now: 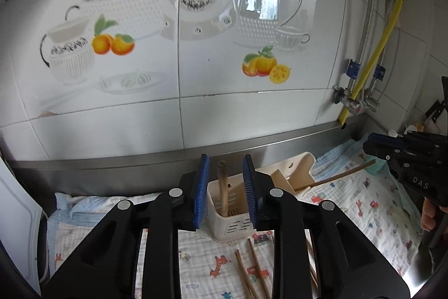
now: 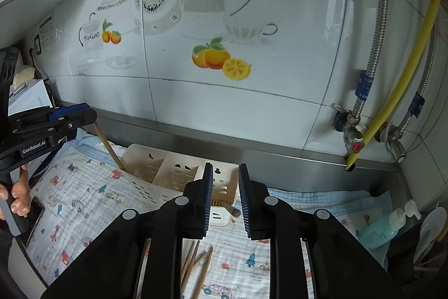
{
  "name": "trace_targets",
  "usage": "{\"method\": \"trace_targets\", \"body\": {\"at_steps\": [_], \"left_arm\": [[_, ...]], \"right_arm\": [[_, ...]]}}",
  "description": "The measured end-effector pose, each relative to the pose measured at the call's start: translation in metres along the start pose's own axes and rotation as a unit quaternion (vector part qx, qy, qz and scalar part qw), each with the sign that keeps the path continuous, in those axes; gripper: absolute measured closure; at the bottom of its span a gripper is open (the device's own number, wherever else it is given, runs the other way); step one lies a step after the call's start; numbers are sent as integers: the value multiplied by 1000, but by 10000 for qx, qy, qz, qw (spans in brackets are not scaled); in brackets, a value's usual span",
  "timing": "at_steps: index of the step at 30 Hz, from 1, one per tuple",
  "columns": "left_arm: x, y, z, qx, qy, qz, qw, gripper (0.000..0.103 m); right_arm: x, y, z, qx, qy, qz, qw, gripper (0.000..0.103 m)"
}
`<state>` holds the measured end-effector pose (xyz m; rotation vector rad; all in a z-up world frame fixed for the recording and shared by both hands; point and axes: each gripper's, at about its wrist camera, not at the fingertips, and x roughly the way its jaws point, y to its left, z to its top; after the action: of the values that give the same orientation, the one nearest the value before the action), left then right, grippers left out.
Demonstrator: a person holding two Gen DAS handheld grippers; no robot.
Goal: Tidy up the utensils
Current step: 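Lower the left tool's chopstick into the holder and open while the right tool does likewise, then move the left tool back over the chopsticks while the right tool returns too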
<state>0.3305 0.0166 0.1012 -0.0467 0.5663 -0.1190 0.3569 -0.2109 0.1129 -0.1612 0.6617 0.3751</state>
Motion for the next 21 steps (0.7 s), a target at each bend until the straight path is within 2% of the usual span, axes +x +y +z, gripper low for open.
{"method": "trace_targets", "body": {"at_steps": [3,7,15,21], "left_arm": [[-17,-1,-4,-3,-102,23,9999,64],[-41,-5,-18,13,-206,24,9998,58],[-69,-9,-67,-5,-150,28,9999,49],[-76,-12,-114,-31,21,71,10000,47]], "right_arm": [[-16,1,-7,19,-106,-40,9999,76],[-37,7,-27,4,-194,-50,9998,71],[-65,21,-87,238,-214,65,9995,70],[-68,33,-140,363,-49,65,9993,70]]}}
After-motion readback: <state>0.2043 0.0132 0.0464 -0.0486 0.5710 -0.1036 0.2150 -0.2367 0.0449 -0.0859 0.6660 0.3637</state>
